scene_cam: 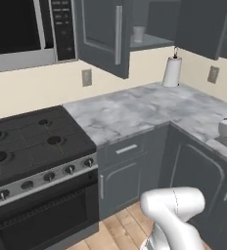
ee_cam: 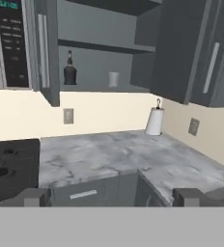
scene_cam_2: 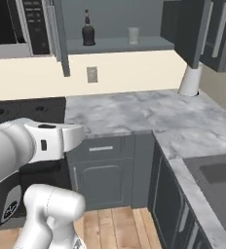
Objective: There is a bowl on the dining counter. Grab a lemon wedge from the fridge and place it in the bowl. Then get the liquor bottle and glass cup from the cabinet and place them next to the bowl.
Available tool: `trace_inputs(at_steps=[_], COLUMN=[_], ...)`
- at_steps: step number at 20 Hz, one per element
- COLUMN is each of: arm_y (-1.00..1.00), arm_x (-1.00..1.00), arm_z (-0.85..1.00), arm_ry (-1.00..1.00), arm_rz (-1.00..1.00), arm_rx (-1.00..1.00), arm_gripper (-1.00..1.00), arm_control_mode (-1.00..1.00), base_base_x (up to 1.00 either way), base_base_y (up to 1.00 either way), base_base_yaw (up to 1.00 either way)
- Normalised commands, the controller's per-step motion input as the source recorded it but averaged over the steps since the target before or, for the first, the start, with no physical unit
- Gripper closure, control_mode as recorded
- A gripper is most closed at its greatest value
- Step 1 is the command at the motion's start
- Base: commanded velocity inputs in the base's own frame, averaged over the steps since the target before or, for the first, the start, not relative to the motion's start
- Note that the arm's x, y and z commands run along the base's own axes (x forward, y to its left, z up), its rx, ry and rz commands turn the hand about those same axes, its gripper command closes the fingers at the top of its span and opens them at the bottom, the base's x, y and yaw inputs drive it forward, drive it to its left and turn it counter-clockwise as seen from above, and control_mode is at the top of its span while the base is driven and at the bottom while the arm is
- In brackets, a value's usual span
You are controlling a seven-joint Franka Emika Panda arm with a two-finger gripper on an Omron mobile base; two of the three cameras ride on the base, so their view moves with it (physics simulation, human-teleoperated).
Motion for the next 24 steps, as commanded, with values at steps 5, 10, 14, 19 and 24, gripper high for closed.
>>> trace_inputs(at_steps=[5,10,14,19,24], arm_y=[0.0,0.0,0.0,0.0,0.0], arm_x=[0.0,0.0,0.0,0.0,0.0], arm_z=[0.0,0.0,0.0,0.0,0.0], arm_ry=[0.0,0.0,0.0,0.0,0.0], arm_rz=[0.0,0.0,0.0,0.0,0.0], arm_rx=[0.0,0.0,0.0,0.0,0.0], arm_gripper=[-1.0,-1.0,-1.0,-1.0,-1.0], arm_control_mode=[1.0,1.0,1.0,1.0,1.0], base_base_x=[0.89,0.57,0.44,0.44,0.6], base_base_y=[-0.33,-0.23,-0.25,-0.22,-0.27], base_base_yaw=[0.18,0.12,0.03,0.0,-0.01])
